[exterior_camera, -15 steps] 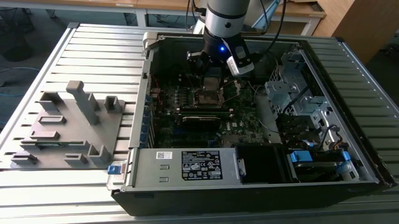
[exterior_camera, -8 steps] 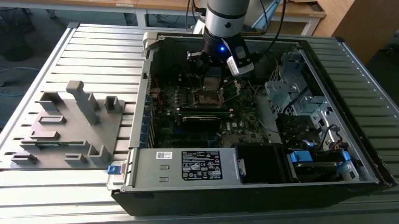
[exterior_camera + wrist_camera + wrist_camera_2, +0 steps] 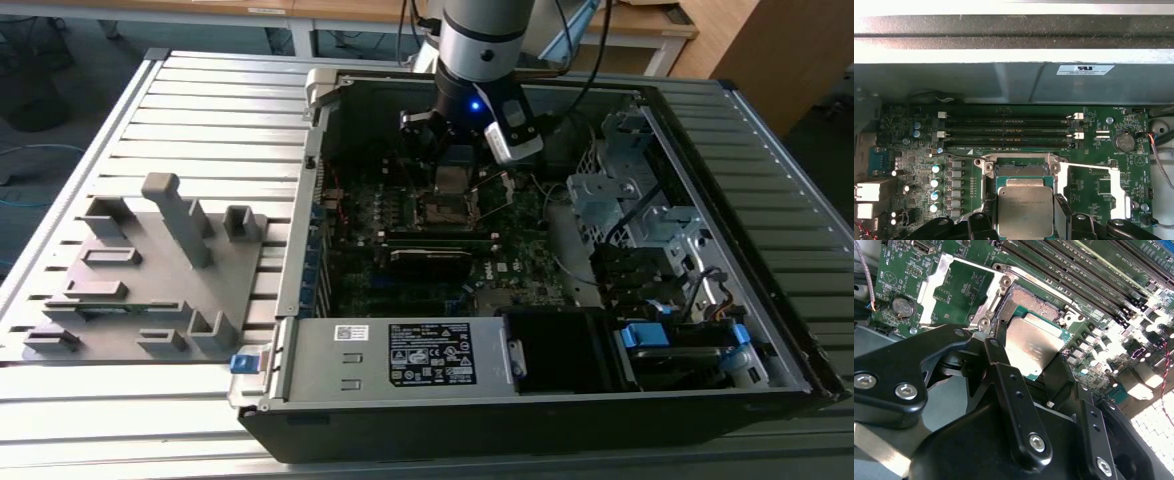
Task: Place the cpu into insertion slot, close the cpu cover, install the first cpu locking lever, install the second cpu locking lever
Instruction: 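Place the cpu into insertion slot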
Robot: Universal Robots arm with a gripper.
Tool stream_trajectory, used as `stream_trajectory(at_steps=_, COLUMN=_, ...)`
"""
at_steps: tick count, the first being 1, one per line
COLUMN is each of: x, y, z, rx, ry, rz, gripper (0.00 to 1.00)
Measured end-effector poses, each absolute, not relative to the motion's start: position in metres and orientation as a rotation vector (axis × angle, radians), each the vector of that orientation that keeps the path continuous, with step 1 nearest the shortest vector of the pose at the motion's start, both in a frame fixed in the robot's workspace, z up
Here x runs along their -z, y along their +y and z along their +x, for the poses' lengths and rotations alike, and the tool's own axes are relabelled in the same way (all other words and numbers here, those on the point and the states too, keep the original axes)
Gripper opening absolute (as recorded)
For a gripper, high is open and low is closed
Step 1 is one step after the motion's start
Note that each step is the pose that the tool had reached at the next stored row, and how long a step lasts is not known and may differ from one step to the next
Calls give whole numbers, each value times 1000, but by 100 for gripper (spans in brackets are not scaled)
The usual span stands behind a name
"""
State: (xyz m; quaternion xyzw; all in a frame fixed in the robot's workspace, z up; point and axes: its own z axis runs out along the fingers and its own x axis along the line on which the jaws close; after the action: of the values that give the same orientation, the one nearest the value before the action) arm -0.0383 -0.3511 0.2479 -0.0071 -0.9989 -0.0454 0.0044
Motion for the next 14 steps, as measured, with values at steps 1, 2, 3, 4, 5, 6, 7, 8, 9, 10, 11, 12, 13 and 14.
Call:
stream_trajectory(at_steps=1, x=-248, y=-351, z=-38, rx=142, ry=-3129, rz=-22, gripper=54)
stream_trajectory(at_steps=2, x=-248, y=-351, z=-38, rx=142, ry=-3129, rz=-22, gripper=54)
stream_trajectory(at_steps=3, x=-247, y=-351, z=-38, rx=142, ry=-3129, rz=-22, gripper=54)
stream_trajectory(at_steps=4, x=-247, y=-351, z=-38, rx=142, ry=-3130, rz=-22, gripper=54)
stream_trajectory(at_steps=5, x=-247, y=-351, z=-38, rx=142, ry=-3130, rz=-22, gripper=54)
stream_trajectory(at_steps=6, x=-247, y=-351, z=-38, rx=142, ry=-3130, rz=-22, gripper=54)
stream_trajectory(at_steps=7, x=-247, y=-350, z=-38, rx=142, ry=-3129, rz=-22, gripper=54)
stream_trajectory(at_steps=8, x=-247, y=-350, z=-38, rx=142, ry=-3130, rz=-22, gripper=54)
stream_trajectory(at_steps=9, x=-247, y=-350, z=-38, rx=142, ry=-3129, rz=-22, gripper=54)
stream_trajectory(at_steps=10, x=-247, y=-350, z=-38, rx=142, ry=-3129, rz=-24, gripper=54)
stream_trajectory(at_steps=11, x=-247, y=-350, z=-38, rx=142, ry=-3130, rz=-29, gripper=54)
stream_trajectory(at_steps=12, x=-247, y=-350, z=-38, rx=142, ry=-3130, rz=-40, gripper=54)
stream_trajectory(at_steps=13, x=-246, y=-350, z=-38, rx=142, ry=-3130, rz=-58, gripper=54)
stream_trajectory(at_steps=14, x=-246, y=-350, z=-38, rx=142, ry=-3130, rz=-84, gripper=54)
